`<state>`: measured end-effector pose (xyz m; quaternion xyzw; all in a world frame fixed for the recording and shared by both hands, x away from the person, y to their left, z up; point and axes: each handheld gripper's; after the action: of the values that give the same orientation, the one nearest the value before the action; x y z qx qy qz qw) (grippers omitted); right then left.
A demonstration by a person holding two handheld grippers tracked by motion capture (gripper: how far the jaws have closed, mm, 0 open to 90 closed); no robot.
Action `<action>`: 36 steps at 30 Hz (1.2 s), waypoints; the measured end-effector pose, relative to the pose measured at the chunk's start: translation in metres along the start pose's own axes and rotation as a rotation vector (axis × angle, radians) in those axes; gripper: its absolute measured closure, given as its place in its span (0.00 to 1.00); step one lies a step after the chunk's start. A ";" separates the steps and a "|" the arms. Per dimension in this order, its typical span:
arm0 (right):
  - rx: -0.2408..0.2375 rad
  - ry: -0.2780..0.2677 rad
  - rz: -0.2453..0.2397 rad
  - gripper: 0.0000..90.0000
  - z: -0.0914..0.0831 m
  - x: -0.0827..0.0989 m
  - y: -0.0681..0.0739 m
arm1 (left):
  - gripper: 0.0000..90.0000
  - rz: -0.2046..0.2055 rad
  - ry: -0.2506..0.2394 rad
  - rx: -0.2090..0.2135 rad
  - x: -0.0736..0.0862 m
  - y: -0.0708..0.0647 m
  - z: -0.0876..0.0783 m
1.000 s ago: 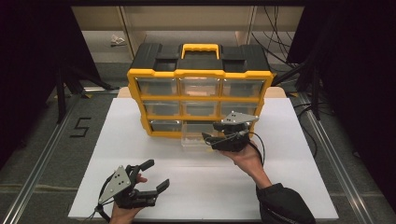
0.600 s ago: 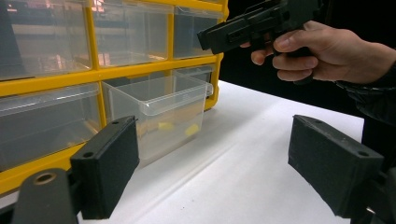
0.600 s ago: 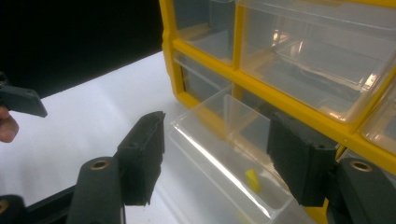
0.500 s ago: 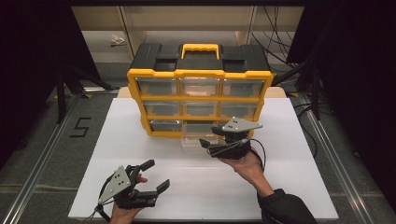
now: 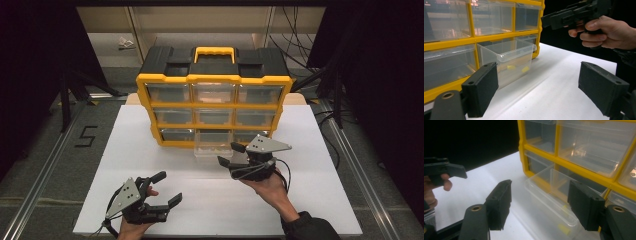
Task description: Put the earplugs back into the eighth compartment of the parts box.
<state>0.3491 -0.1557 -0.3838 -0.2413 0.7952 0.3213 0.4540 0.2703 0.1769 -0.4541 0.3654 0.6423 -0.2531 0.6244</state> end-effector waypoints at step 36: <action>-0.032 -0.140 0.062 0.31 -0.051 0.052 -0.005 | 0.17 -0.011 0.018 0.029 0.001 0.001 0.000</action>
<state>0.2987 -0.2014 -0.4117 -0.2008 0.7633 0.3641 0.4944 0.2711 0.1777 -0.4553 0.3731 0.6461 -0.2624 0.6119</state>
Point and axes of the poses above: each handheld gripper's, and its own axes: z roughly forward along the jaws, x roughly out of its underside, y roughly to its left, and after that the axes turned 14 degrees about z, right-handed
